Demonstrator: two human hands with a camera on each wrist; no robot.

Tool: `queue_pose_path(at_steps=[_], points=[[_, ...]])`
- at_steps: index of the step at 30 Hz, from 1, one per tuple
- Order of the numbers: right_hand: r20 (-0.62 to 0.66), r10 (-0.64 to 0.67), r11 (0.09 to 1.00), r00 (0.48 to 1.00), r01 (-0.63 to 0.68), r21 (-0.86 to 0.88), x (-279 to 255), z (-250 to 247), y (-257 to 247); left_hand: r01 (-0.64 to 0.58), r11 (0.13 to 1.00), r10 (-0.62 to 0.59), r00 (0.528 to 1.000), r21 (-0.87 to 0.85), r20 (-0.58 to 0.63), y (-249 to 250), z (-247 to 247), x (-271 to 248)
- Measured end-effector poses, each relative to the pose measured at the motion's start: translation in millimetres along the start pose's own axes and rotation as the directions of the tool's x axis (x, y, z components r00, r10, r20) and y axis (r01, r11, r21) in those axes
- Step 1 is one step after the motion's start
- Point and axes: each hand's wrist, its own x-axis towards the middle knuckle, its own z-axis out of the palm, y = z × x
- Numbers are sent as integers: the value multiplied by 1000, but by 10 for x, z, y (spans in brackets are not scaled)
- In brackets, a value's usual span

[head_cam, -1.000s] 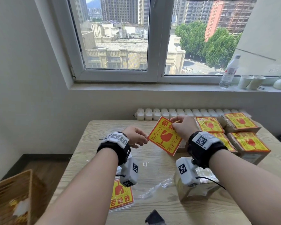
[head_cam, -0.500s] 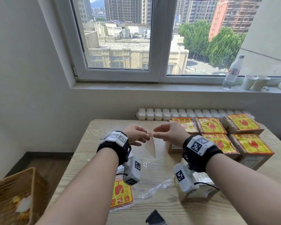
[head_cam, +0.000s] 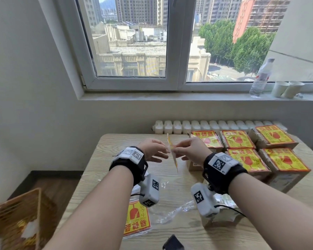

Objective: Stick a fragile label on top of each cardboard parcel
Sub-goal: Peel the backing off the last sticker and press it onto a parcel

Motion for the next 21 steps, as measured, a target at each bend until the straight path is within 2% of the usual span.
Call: queue_pose_path(at_steps=[4, 8, 12, 16, 21], points=[[-47, -26, 996, 999, 22, -83, 51, 8, 24, -13, 994, 8, 999, -112, -48, 47, 36, 41], [-45, -14, 996, 999, 10, -94, 81, -6, 24, -49, 998, 48, 998, -41, -37, 17, 38, 110], [-74, 25, 999, 997, -22, 48, 84, -13, 19, -51, 996, 47, 996, -67, -70, -31, 2, 157], [-47, 112, 945, 993, -92, 313, 70, -24, -18, -59, 991, 49, 995, -122, -89, -39, -34, 149], [24, 80, 974, 996, -84, 210, 140, 46, 41, -86, 985, 79, 995, -148, -55, 11, -40, 144]])
